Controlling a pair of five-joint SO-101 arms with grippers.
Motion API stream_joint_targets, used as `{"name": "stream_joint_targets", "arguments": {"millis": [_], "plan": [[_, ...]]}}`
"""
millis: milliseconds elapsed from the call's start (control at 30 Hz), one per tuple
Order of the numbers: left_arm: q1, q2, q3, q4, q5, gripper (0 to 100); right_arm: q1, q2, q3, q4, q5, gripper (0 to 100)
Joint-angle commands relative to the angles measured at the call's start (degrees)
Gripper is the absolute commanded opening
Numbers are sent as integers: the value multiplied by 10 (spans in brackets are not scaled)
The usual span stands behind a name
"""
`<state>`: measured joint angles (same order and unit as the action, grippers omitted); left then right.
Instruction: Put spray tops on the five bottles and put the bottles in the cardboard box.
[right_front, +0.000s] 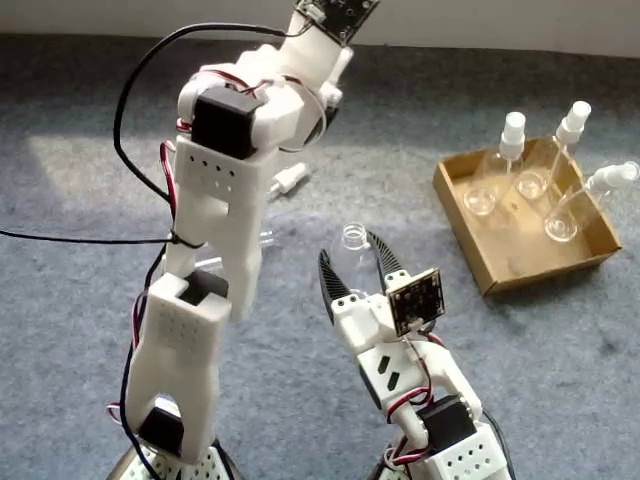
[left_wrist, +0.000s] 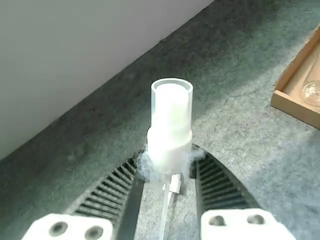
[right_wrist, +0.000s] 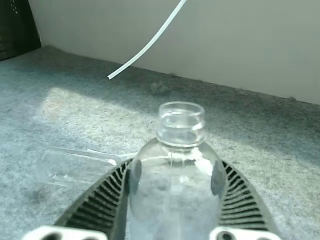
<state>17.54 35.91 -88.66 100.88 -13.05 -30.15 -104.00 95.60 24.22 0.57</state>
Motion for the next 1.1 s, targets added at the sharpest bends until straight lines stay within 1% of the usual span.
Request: {"name": "stream_joint_targets", "arguments": {"millis": [0, 200, 333, 467, 533, 733, 833, 1067], "plan": [[36, -97, 84, 3, 9, 5, -6, -10, 85, -17, -2, 155], [44, -225, 281, 0, 8, 5, -7, -10, 85, -17, -2, 155], [44, -291, 360, -1, 8, 5, -7, -10, 85, -16, -2, 155], [49, -321, 371, -28, 8, 5, -7, -7, 85, -15, -4, 155], [66, -328, 371, -40, 8, 5, -7, -6, 85, -15, -4, 155], [156, -356, 371, -41, 8, 5, -7, -5, 85, -15, -4, 155], [187, -370, 370, -44, 8, 5, -7, -5, 85, -15, -4, 155], [195, -385, 370, -120, 9, 5, -7, -5, 85, -15, -4, 155]]}}
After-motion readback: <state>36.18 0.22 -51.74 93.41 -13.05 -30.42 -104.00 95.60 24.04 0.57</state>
